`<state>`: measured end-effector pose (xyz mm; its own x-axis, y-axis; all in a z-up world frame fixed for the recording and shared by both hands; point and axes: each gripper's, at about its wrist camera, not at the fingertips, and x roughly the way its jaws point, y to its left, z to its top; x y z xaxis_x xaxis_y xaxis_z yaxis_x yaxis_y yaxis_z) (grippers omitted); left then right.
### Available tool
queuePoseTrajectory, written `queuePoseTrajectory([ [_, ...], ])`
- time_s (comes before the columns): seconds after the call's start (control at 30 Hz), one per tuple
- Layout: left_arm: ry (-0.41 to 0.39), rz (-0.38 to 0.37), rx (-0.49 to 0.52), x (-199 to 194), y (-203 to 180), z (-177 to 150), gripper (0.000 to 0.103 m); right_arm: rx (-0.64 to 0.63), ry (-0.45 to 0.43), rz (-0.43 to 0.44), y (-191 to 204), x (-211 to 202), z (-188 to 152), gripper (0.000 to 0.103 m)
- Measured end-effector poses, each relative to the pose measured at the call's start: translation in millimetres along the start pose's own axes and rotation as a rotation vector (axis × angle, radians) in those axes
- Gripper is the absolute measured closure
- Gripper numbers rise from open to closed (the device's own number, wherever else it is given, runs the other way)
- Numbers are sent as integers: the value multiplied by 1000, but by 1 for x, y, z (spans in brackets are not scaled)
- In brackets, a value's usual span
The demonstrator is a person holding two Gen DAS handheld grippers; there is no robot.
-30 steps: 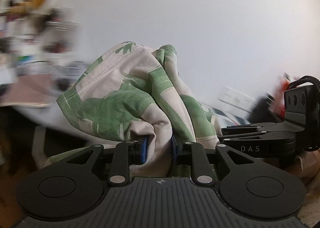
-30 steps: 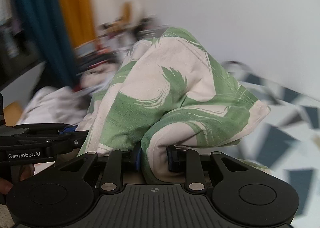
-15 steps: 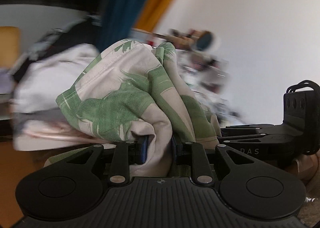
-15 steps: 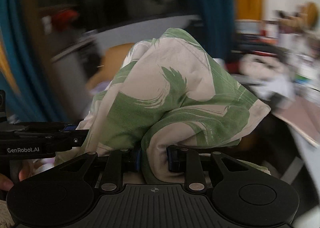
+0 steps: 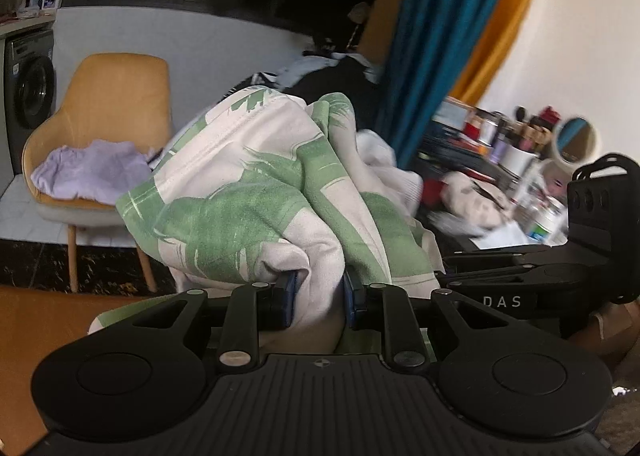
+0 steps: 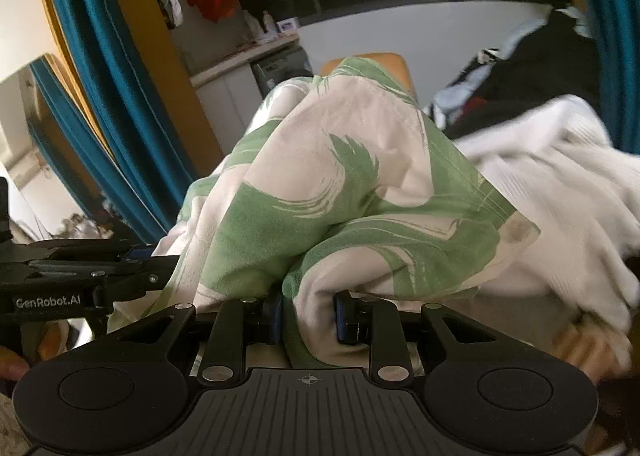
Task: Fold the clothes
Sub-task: 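Carry the lifted shirt with both grippers over to the tan chair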
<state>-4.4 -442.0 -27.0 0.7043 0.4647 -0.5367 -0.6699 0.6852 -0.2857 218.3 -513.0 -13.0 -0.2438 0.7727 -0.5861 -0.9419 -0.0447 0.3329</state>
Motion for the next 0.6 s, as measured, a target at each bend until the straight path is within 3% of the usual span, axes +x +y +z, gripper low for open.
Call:
queuePoseTrajectory([
  [0.13, 7, 60, 31, 35, 19, 41, 81, 8, -28, 57, -23, 48, 51, 80],
  [0.27, 41, 59, 32, 62, 31, 63, 81, 28, -43, 77, -49, 80, 83, 80],
  [0.6, 148, -24, 140, 128, 17, 94, 80, 203, -76, 0, -125, 88, 83, 80],
])
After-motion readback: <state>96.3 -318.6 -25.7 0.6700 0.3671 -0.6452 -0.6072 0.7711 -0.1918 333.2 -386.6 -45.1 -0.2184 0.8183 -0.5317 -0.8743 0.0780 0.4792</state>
